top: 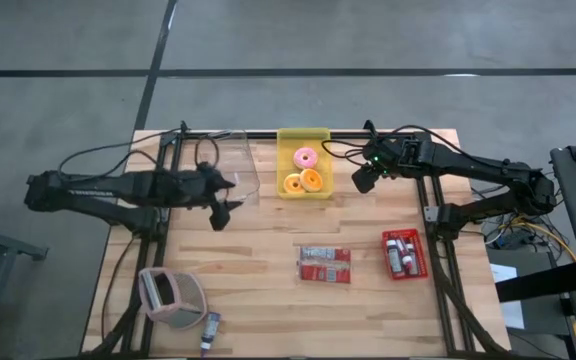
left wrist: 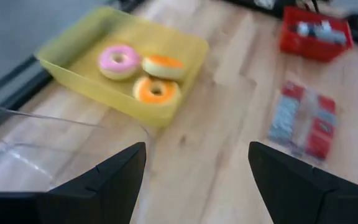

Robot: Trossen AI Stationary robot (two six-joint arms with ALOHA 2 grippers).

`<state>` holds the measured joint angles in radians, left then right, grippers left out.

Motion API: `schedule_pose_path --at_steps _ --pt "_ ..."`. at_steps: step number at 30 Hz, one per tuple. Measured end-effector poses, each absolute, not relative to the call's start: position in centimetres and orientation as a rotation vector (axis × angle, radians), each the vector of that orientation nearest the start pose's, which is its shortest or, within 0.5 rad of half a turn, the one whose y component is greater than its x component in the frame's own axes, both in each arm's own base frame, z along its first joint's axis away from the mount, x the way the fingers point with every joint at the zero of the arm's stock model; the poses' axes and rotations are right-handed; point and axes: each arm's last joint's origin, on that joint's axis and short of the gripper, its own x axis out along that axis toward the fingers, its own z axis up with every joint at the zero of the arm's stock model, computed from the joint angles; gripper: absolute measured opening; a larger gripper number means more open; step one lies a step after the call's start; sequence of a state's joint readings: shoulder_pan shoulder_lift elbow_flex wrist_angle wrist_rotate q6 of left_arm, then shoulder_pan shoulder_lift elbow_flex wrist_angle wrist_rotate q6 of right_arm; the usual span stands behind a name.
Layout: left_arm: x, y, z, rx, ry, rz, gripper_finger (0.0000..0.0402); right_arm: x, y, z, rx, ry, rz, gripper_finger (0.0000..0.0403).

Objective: Pick & Place Food Item
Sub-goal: Put the violet food coloring bottle into the red bin

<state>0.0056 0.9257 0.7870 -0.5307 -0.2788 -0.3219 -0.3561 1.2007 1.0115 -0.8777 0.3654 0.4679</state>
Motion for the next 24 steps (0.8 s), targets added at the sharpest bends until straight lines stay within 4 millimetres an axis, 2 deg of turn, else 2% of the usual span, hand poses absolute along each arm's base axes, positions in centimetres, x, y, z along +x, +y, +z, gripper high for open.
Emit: schedule_pose_path --at_steps 5,12,18,24 --pt "19.7 -1.4 29.4 -0.194 0.699 0.384 0.0290 20.5 -8.7 28.0 0.398 0.914 -0.892 0.0189" --pt "20.3 -5.4 31.1 -0.288 0.808 0.483 0.0290 20.5 -8.7 28.0 0.398 0.914 -0.892 0.0189" --pt "21.5 -9.7 30.4 -0.241 0.882 0.499 0.0290 20.5 -8.7 28.0 0.398 0.914 -0.892 0.0189" --pt "21.8 -12.2 29.6 -0.303 1.058 0.530 0.0290 20.5 -8.7 28.0 0.398 0.914 -0.892 0.0189"
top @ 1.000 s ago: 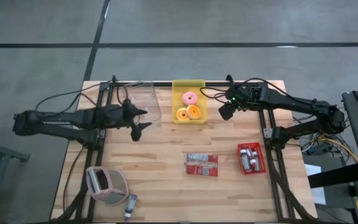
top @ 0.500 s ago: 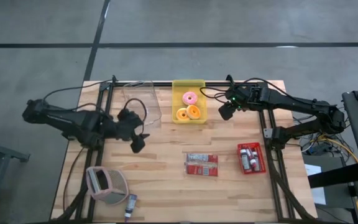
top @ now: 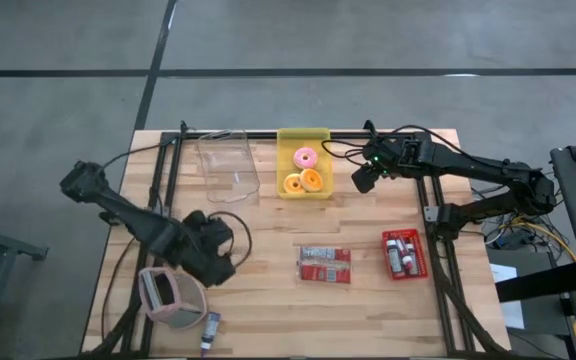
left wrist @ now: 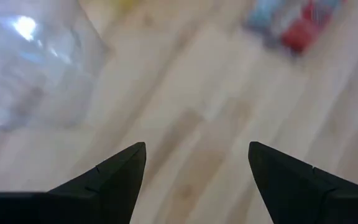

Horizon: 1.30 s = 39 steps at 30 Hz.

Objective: Pick & Place Food Item
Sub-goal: Put the violet food coloring bottle into the red bin

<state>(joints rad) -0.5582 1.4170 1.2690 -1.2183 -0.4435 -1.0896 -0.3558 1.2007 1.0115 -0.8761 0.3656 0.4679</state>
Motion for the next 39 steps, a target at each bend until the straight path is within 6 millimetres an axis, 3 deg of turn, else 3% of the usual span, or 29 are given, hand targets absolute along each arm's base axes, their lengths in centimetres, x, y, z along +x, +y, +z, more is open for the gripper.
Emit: schedule_pose_path --at_steps 9,15,19,27,34,39 --pt "23.4 -14.1 27.3 -0.244 1.315 0.361 0.0290 20.5 -8.7 28.0 0.398 0.914 -0.892 0.0189" --pt "23.5 -14.4 26.6 -0.455 1.386 0.472 0.0290 20.5 -8.7 28.0 0.398 0.914 -0.892 0.0189" --pt "23.6 -14.8 26.4 -0.478 1.426 0.418 0.0290 20.5 -8.7 28.0 0.398 0.914 -0.892 0.0189" --pt "24.8 -16.4 25.9 -0.239 1.352 0.076 0.0290 20.5 -8.7 28.0 0.398 0.914 -0.892 0.0189" --pt "24.2 -17.7 25.7 0.151 1.330 -0.259 0.0290 20.5 -8.7 28.0 0.398 0.914 -0.892 0.0189" --pt "24.8 -18.4 26.0 0.372 1.183 -0.413 0.0293 20.5 -8.7 28.0 0.398 0.914 -0.892 0.0189"
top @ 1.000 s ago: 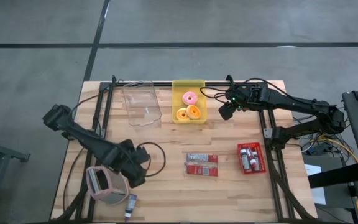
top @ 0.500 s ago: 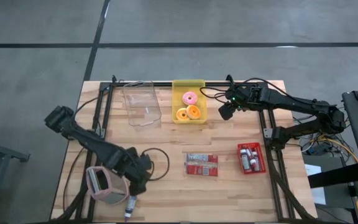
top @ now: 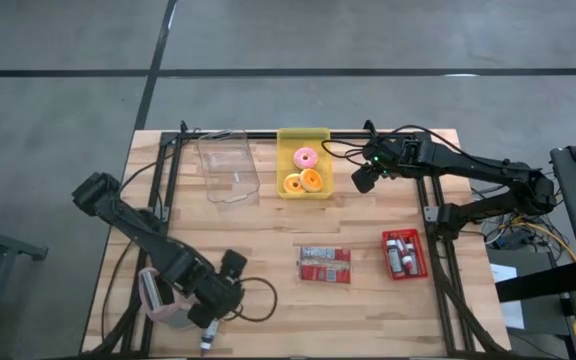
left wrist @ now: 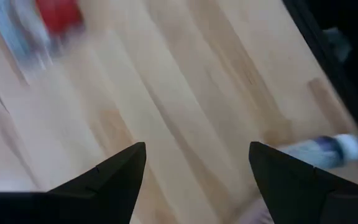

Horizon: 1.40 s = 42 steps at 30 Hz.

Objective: Pick & Place Food Item
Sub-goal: Put the violet food coloring bottle into the red bin

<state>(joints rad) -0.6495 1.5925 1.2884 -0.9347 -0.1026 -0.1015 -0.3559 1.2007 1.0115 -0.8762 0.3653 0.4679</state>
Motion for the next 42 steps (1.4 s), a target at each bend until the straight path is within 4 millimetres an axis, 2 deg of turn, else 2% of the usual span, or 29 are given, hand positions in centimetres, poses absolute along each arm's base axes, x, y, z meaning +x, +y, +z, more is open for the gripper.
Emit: schedule_pose_path --at_steps 5,14,21,26,31,36,42 --pt "25.3 -18.7 26.2 0.677 1.043 -0.602 0.0291 20.5 -8.7 28.0 0.398 0.914 -0.892 0.0189" --pt "25.0 -18.6 25.7 0.954 0.971 -0.828 0.0291 20.5 -8.7 28.0 0.398 0.914 -0.892 0.0189" --pt "24.2 -18.0 22.7 1.009 1.029 -0.860 0.0293 20.5 -8.7 28.0 0.398 0.914 -0.892 0.0189" --pt "24.0 -17.9 22.1 1.072 1.014 -0.918 0.0292 20.5 -8.7 28.0 0.398 0.914 -0.892 0.0189" --pt "24.3 -18.2 22.8 1.193 0.867 -1.122 0.0293 20.5 -8.7 28.0 0.398 0.914 -0.892 0.0189" --pt "24.9 -18.2 23.2 1.311 0.743 -1.196 0.0292 20.5 -8.7 28.0 0.398 0.914 -0.892 0.0189" --pt "24.6 -18.2 23.2 1.532 0.557 -1.411 0.0292 20.5 -8.7 28.0 0.398 0.914 -0.892 0.0189"
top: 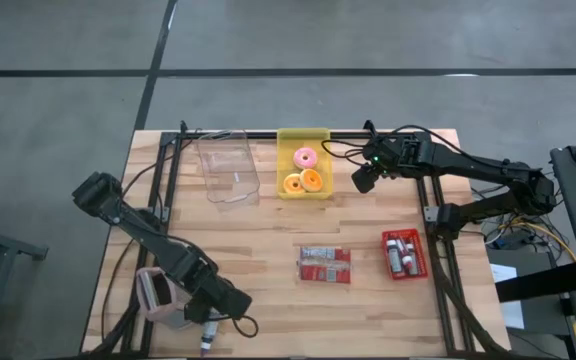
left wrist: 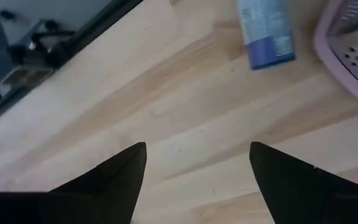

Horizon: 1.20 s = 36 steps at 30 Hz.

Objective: Pick & Place Food Item
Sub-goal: Put the violet food coloring bottle into the red bin

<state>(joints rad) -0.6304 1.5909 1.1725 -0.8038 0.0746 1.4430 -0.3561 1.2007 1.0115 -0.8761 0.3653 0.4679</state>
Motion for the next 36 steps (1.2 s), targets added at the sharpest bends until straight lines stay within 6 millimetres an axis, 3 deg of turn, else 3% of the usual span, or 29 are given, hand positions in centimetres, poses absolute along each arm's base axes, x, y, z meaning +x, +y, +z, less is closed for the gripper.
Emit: schedule_pose_path --at_steps 9,23,29,36 --pt "24.8 -18.2 22.4 1.333 0.515 -1.554 0.0289 20.5 -8.7 28.0 0.398 0.914 -0.892 0.0189" --pt "25.9 -18.2 19.2 1.241 0.558 -1.697 0.0289 20.5 -8.7 28.0 0.398 0.914 -0.892 0.0189" --pt "27.4 -16.3 17.8 1.108 0.579 -1.738 0.0289 20.5 -8.7 28.0 0.398 0.914 -0.892 0.0189" --pt "29.1 -12.9 17.1 0.780 0.463 -1.791 0.0289 20.5 -8.7 28.0 0.398 0.914 -0.892 0.0189"
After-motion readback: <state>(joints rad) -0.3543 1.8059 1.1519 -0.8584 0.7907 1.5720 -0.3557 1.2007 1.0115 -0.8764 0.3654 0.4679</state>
